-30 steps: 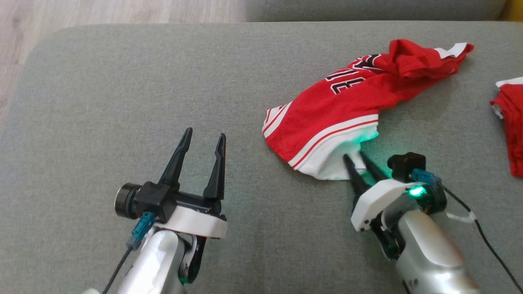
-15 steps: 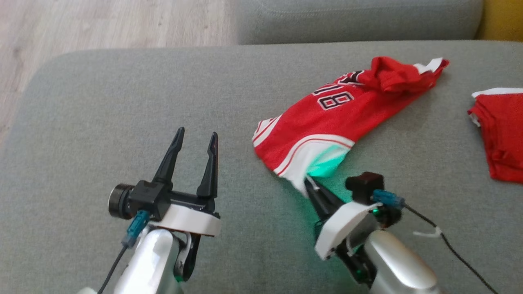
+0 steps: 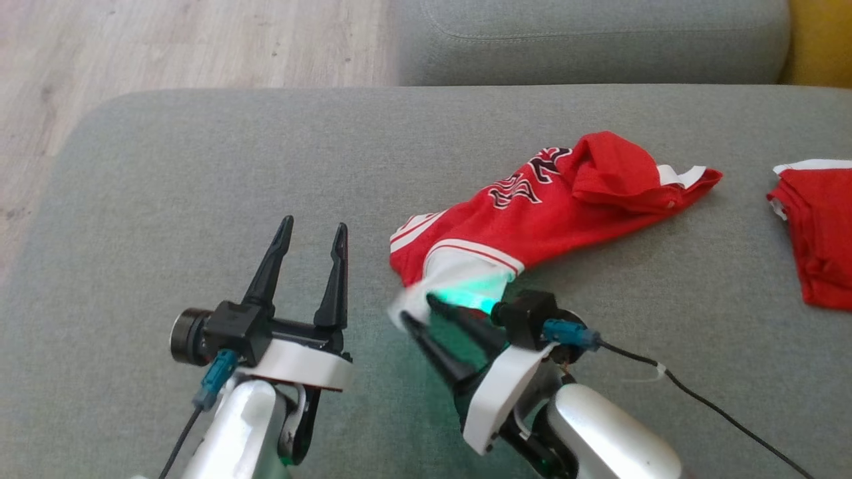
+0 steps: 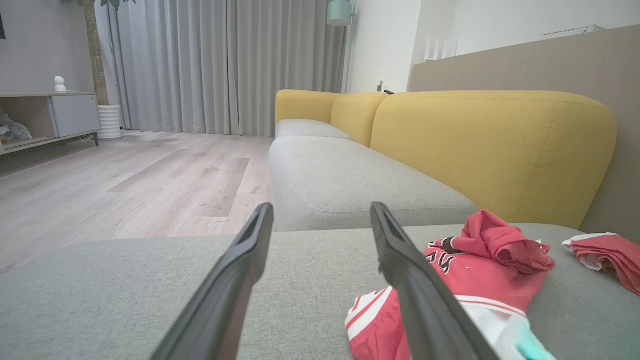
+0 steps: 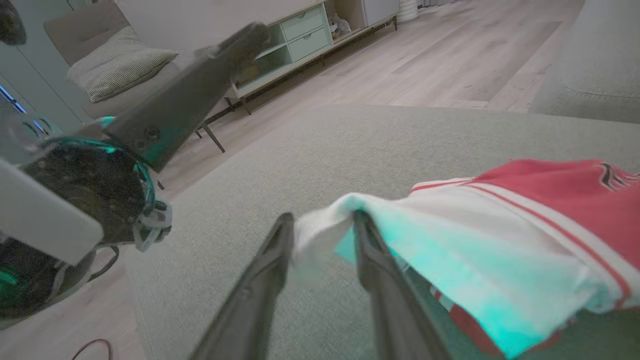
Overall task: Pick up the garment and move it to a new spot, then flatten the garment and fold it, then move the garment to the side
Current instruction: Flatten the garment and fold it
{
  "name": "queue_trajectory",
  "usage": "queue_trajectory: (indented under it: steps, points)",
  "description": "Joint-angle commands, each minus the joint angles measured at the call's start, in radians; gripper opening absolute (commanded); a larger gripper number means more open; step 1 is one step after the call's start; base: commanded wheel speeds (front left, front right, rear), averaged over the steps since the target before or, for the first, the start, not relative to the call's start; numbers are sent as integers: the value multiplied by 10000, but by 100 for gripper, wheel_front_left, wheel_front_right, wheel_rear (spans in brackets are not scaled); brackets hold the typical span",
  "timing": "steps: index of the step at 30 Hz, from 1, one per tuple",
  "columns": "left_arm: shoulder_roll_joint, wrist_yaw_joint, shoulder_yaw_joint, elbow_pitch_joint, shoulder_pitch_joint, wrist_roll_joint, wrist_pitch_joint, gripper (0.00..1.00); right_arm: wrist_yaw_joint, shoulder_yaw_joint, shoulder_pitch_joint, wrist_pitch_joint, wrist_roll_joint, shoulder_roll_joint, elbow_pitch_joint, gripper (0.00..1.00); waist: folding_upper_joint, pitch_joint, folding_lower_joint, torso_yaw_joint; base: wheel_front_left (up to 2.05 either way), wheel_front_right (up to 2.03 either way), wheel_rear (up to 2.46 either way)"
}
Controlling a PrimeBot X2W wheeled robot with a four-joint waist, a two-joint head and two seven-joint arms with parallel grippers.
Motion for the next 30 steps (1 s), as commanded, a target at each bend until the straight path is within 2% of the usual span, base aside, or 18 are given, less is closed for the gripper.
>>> queue_trajectory:
  steps: [1,7,9,15,16,20,24,30]
  points:
    - [39,-37,389,-253,-203,103,-51,100,-7,57,-42,-109,-51,134,-488,100,0,-28,1,47,0,0,0]
    - [36,-30,514,-248,-127,128,-51,100,-7,-687,105,-618,-316,134,-901,100,0,-118,1,-26,0,0,0]
    - [32,-20,544,-269,-66,134,-51,100,-7,-1237,218,-929,-557,134,-1090,100,0,-170,1,-99,0,0,0]
    - [9,-8,545,-300,85,108,-51,100,-7,-3745,859,-1856,-1567,134,-1585,100,0,-296,1,-376,0,0,0]
    - [1,-8,503,-297,121,101,-51,100,-7,-4711,1220,-2049,-2024,134,-1731,100,0,-303,1,-435,0,0,0]
    - [-13,1,455,-276,170,46,-51,100,-7,-6224,1987,-2299,-2256,134,-2041,100,0,-250,1,-590,0,0,0]
    - [-21,-14,453,-128,167,-40,-51,100,-7,-6708,2313,-2431,-2105,134,-2291,100,0,-146,1,-835,0,0,0]
    - [-30,-73,276,104,38,-48,-51,100,-7,-6606,2256,-2499,-2057,134,-2378,100,0,-83,1,-1101,0,0,0]
